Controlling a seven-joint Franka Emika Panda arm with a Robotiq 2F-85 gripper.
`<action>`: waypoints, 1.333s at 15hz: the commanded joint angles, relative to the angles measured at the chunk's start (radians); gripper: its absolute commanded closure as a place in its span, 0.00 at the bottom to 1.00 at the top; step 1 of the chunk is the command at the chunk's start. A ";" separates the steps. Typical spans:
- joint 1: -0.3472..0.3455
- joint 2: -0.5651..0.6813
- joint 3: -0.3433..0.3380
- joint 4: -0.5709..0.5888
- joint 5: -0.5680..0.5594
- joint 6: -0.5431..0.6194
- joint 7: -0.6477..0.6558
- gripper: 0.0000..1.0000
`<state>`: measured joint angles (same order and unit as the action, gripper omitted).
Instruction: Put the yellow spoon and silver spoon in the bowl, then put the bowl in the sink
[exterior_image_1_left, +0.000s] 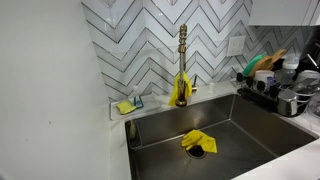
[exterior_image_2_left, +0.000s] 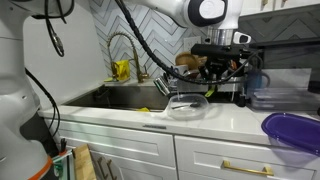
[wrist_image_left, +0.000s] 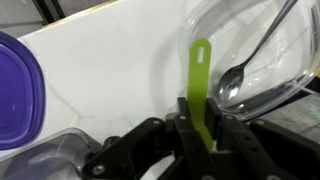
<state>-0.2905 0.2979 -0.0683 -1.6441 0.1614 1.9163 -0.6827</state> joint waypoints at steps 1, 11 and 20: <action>0.021 -0.045 -0.007 -0.056 0.014 -0.019 0.030 0.95; 0.036 0.012 0.002 -0.073 0.098 -0.111 0.095 0.53; 0.002 -0.011 -0.028 -0.073 0.069 -0.139 -0.068 0.00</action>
<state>-0.2762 0.3110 -0.0766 -1.7012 0.2851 1.7876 -0.6785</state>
